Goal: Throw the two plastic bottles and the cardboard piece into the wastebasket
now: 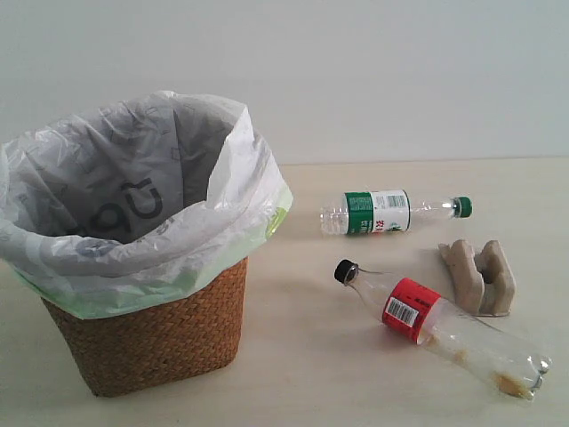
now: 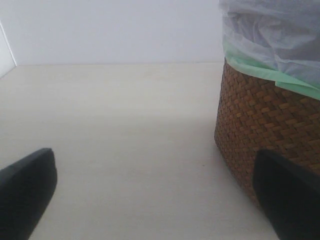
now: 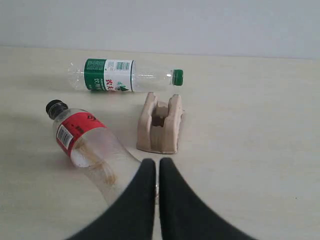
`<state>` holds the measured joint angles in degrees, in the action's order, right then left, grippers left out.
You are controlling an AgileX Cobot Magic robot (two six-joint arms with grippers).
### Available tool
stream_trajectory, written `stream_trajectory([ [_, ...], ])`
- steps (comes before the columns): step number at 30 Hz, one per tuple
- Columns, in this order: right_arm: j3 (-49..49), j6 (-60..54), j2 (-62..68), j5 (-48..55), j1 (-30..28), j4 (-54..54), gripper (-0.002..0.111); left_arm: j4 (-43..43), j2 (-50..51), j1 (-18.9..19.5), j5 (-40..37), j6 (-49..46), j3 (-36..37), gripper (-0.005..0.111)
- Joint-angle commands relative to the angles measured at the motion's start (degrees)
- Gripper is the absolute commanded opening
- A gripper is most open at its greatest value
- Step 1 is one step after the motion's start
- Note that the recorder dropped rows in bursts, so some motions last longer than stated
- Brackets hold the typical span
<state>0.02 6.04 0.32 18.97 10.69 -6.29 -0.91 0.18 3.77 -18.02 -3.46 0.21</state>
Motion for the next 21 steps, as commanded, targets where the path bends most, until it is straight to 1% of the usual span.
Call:
stream_trajectory([
  [1, 0.0, -0.2, -0.3, -0.4, -0.4, -0.4, 0.0, -0.1, -0.2, -0.4, 0.4, 0.5, -0.2, 0.108],
  [4, 0.0, -0.1, -0.3, -0.4, -0.4, -0.4, 0.0, -0.1, -0.2, -0.4, 0.4, 0.5, -0.2, 0.108],
  [6, 0.0, 2.0, -0.3, -0.3, -0.4, 1.6, 0.0, -0.1, -0.2, -0.4, 0.4, 0.5, -0.2, 0.108],
  [12, 0.0, 23.5, -0.3, -0.5, -0.4, 21.9, 0.0, -0.1, -0.2, -0.4, 0.4, 0.5, -0.2, 0.108],
  [14, 0.0, 28.4, -0.3, -0.5, -0.4, 28.1, 0.0, -0.1, -0.2, -0.4, 0.4, 0.5, -0.2, 0.108],
  [16, 0.0, 28.8, -0.3, -0.5, -0.4, 30.7, 0.0, -0.1, -0.2, -0.4, 0.4, 0.5, -0.2, 0.108],
  [21, 0.0, 28.8, -0.3, -1.2, -0.4, 30.8, 0.0, -0.1, -0.2, -0.4, 0.4, 0.5, -0.2, 0.108],
])
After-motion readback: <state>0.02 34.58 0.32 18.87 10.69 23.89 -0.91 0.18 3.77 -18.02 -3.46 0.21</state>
